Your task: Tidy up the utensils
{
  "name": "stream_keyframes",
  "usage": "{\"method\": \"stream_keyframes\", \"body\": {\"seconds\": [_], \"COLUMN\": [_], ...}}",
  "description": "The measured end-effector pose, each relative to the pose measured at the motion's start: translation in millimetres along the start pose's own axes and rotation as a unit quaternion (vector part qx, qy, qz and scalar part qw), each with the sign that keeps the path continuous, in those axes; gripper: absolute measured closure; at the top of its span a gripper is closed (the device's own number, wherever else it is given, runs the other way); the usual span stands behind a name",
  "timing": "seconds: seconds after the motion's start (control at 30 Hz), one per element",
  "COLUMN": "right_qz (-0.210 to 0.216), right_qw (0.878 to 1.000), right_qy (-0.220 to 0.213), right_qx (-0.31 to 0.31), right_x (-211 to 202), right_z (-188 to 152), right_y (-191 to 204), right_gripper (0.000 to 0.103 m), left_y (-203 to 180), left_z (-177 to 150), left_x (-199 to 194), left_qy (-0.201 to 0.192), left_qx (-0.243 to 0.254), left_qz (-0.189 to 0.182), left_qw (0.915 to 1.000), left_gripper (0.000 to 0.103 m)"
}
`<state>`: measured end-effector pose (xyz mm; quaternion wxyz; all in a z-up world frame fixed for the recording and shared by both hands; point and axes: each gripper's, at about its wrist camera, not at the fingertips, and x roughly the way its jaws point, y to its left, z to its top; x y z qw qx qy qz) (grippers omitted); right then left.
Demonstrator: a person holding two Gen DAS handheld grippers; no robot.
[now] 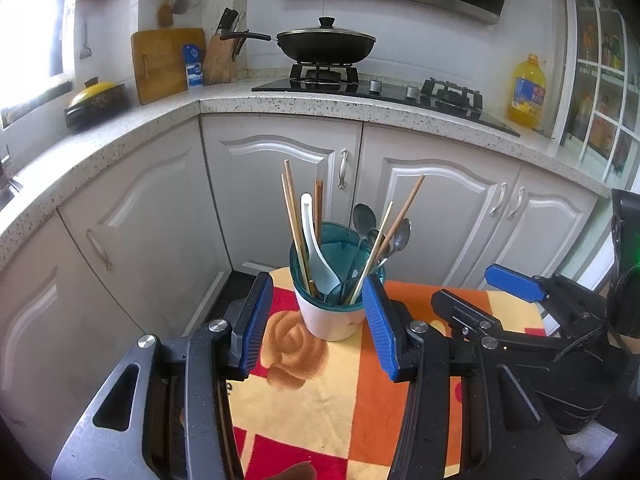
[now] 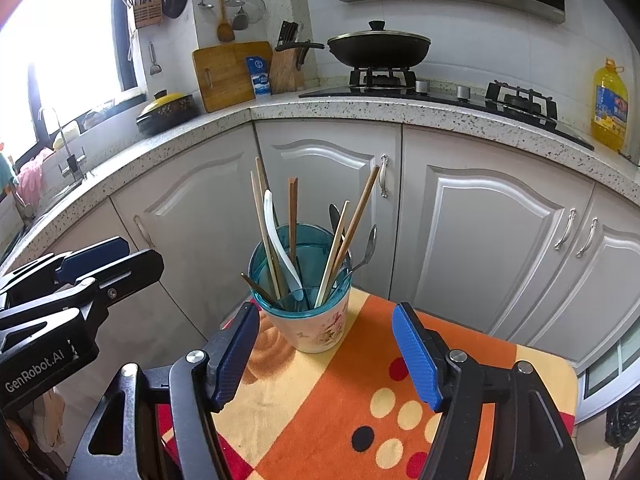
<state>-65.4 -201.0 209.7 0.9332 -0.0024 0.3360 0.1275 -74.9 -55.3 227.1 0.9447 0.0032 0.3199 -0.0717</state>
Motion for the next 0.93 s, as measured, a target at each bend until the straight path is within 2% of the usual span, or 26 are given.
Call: {"method": "stream_keyframes", "body": {"seconds": [0.43, 0.63, 0.93], "right_qz": [0.006, 0.010, 0.012], "right_qw": [1.000, 1.000, 1.000], "right_qy": [0.004, 0.005, 0.012], "right_qx": [0.006, 0.014, 0.024], "right_x": [2.5, 2.5, 5.9], "right_z": [-5.2, -8.5, -16.7], "right_y": [-1.8, -6.0, -15.0], "right_gripper": [0.036, 0.036, 0.036], "left_y": [-4.6, -7.0, -14.3], "left_z": [-2.9, -6.9, -15.6], "left_x": [1.8, 6.7, 16.7], "left_qy": [0.007, 0.003, 0.015], "left_qx": [0.008, 0.001, 0.013], "left_qz": [0.003, -0.010, 0.002], "left_qw": [0.9999, 0.9999, 0.9998], "left_gripper": [0.057, 0.058, 0.061]}}
